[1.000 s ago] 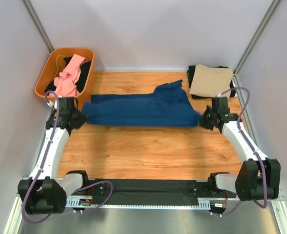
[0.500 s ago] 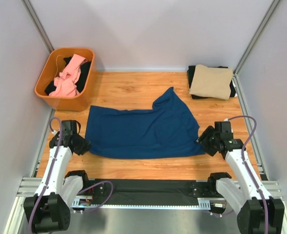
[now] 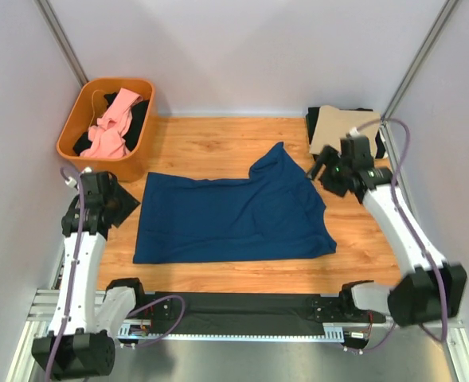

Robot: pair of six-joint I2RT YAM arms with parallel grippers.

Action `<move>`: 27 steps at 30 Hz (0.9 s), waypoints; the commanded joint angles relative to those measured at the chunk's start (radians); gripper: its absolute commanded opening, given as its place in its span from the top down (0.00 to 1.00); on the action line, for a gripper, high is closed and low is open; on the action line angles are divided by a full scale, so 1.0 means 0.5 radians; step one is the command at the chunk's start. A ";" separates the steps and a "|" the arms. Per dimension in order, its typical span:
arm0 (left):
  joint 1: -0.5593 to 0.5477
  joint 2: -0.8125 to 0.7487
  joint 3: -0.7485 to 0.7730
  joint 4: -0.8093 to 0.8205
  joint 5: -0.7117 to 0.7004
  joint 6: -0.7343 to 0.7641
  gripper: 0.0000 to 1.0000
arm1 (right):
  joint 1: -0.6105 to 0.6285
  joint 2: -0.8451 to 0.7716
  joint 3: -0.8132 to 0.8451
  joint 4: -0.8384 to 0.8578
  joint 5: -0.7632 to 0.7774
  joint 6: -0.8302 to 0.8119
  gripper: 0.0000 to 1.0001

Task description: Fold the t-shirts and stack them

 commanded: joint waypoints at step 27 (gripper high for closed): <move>-0.094 1.226 0.398 0.679 -0.085 0.235 0.59 | 0.133 2.952 2.724 0.103 0.082 -0.521 0.50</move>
